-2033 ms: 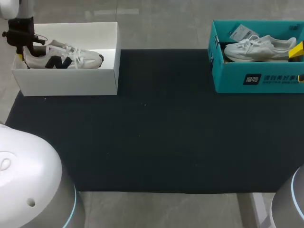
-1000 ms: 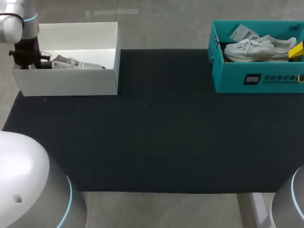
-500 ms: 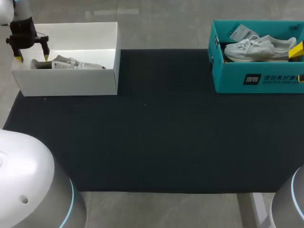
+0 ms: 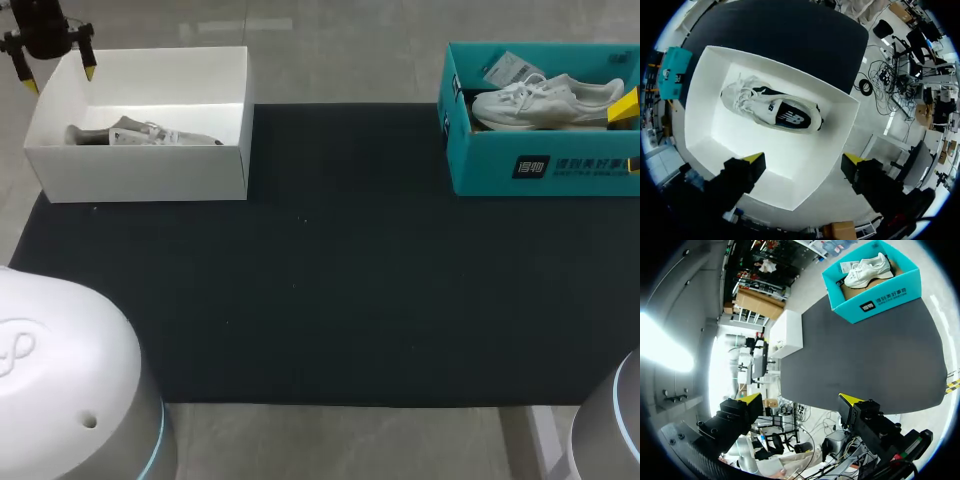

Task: Take the shoe out of the shoebox, open the shoe tongue, remove and reinsert the insole, then place the shoe into the shoebox

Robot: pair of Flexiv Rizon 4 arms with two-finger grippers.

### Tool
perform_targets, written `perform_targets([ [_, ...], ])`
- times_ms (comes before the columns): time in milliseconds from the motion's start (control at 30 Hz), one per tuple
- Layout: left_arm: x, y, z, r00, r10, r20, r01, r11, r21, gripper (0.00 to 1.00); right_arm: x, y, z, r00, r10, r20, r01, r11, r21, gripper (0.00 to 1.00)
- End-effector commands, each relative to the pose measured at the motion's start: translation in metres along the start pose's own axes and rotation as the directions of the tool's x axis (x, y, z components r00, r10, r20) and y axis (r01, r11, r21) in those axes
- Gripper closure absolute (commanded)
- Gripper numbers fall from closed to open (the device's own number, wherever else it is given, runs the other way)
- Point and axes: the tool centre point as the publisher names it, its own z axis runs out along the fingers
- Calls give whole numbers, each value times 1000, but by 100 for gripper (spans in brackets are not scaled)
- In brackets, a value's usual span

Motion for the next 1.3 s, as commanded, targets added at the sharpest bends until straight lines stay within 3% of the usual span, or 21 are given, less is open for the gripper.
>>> perform_targets([
  [33,1,-13,-15,1000,-9,-4,8,999,-54,0,0,1,1,1000,2,3,-2,1000,1,0],
  [1033,1,-13,-15,1000,-9,-4,8,999,-54,0,0,1,1,1000,2,3,-2,1000,1,0],
  [1200,-13,-13,-16,966,-258,-31,257,966,-37,0,0,1,1,1000,2,3,-2,1000,1,0],
  [1300,-21,-10,-19,928,-371,-33,372,927,39,0,0,1,1,1000,2,3,-2,1000,1,0],
])
